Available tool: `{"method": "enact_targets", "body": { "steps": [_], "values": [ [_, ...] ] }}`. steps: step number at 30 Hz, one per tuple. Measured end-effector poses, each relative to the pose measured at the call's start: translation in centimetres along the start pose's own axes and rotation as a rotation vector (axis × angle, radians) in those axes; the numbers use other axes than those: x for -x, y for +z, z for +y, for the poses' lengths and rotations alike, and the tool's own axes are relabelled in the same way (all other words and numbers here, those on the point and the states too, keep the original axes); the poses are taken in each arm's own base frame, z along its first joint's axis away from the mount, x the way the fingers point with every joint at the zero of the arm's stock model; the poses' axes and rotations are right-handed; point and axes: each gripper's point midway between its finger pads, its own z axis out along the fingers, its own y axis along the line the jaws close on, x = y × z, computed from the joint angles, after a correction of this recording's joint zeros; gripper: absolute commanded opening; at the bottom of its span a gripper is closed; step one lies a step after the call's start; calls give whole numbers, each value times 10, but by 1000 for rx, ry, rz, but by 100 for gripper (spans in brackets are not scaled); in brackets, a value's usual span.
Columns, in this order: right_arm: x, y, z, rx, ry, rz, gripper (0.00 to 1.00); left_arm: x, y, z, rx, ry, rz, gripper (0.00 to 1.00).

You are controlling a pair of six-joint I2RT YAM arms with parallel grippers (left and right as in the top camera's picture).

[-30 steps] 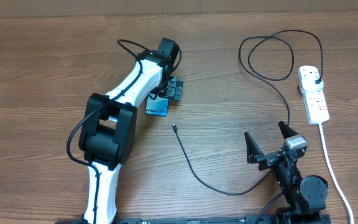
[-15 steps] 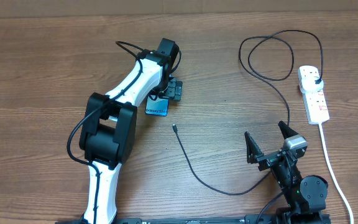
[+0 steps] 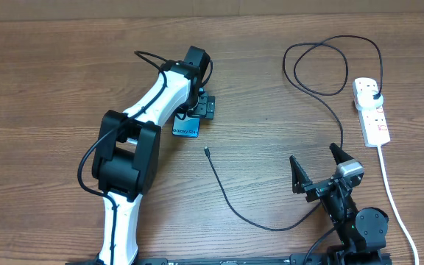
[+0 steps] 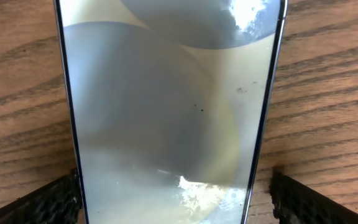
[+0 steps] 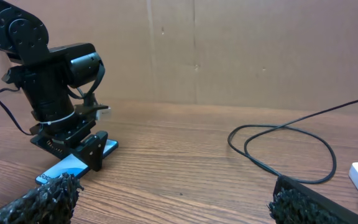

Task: Plug charger to phone and switch on socket
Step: 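Lift the phone with the left gripper and tilt it upright, then open the right gripper and move it toward the phone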

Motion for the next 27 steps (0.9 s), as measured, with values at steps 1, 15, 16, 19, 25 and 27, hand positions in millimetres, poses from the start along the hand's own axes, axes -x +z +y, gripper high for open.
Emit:
{"method": "enact_targets", "body": {
  "steps": [1, 15, 16, 19, 25, 27],
  "values": [
    [0, 0, 0, 0, 0, 0, 100, -1, 0, 0, -4, -6, 2, 96],
    [0, 0, 0, 0, 26, 0, 100, -12, 1, 4, 0, -32, 17, 82],
    [0, 0, 0, 1, 26, 0, 100, -12, 1, 4, 0, -34, 17, 82],
    [0, 0, 0, 1, 29, 0, 100, -13, 1, 4, 1, -35, 17, 77],
    [0, 0, 1, 3, 89, 0, 100, -13, 1, 4, 4, -39, 16, 73],
    [0, 0, 1, 4, 159, 1, 100, -13, 1, 4, 4, -47, 16, 73]
  ]
}}
